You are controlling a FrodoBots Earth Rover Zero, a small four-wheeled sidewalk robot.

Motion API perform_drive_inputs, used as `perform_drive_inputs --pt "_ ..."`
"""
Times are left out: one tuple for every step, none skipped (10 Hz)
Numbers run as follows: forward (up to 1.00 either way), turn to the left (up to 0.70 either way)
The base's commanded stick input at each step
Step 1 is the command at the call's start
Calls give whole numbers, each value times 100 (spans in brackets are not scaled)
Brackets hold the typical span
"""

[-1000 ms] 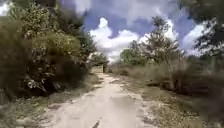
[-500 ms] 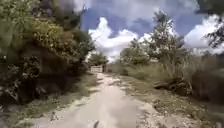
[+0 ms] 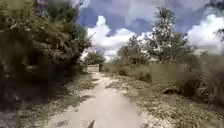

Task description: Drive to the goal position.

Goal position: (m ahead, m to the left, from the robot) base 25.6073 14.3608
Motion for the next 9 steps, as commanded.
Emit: perform_drive_inputs --pt "100 0" --pt "100 0" --pt "100 0" --pt "100 0" --pt "100 0" --pt "100 14" --pt "100 27" --pt "100 27" --pt "100 27"
